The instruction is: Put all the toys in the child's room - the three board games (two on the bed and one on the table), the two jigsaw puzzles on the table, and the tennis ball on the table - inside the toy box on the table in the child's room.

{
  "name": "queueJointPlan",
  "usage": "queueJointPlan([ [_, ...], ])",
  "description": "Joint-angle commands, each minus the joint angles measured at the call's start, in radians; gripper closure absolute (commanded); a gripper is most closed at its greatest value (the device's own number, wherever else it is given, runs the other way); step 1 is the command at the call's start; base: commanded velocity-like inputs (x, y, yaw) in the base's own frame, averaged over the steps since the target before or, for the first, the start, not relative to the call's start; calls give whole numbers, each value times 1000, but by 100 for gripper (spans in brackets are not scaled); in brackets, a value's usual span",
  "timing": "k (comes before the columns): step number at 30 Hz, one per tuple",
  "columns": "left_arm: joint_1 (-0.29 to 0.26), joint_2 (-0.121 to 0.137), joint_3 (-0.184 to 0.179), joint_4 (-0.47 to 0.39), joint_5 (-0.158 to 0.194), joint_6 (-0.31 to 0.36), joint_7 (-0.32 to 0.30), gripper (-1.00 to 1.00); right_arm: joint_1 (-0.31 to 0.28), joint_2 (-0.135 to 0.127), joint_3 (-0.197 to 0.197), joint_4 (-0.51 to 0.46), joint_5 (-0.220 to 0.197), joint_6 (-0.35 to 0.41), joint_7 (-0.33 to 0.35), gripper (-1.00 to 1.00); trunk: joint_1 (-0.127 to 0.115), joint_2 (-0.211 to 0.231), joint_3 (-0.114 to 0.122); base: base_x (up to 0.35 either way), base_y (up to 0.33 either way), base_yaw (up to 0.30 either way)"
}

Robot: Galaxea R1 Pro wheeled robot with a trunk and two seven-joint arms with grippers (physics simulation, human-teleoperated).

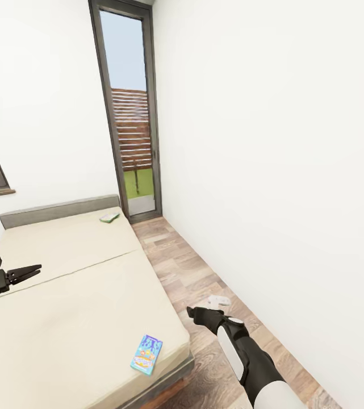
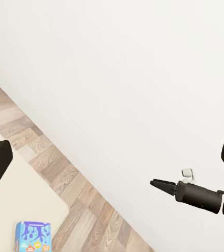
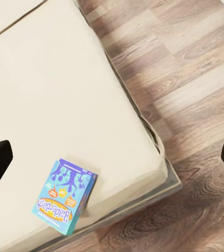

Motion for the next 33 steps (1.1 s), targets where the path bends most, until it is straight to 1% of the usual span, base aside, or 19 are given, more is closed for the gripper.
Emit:
queueJointPlan([
  [1, 0, 0, 1, 0, -2, 11, -5, -100, -1, 0, 0, -1, -2, 5, 1, -100, 0, -1, -1, 0, 10, -258],
  [8, 0, 0, 1, 0, -2, 9, -4, -100, -1, 0, 0, -1, -2, 5, 0, -100, 0, -1, -3, 0, 3, -215],
  [15, 0, 0, 0, -1, -2, 9, -3, -100, -1, 0, 1, 0, -2, 5, 1, -100, 0, -1, -7, 0, 0, -137],
  [22, -1, 0, 0, 0, -2, 10, -3, -100, -1, 0, 6, -1, 1, 5, 0, -100, 0, -1, -10, 0, 16, -35],
  [29, -1, 0, 1, -1, -2, 9, -4, -100, -1, 0, 7, -1, 1, 3, 0, -100, 0, -1, -10, 0, 152, -2],
  [33, -1, 0, 1, 0, -2, 9, -4, -100, -1, 0, 8, -1, 1, 2, 1, -100, 0, -1, -10, 0, 62, 0],
])
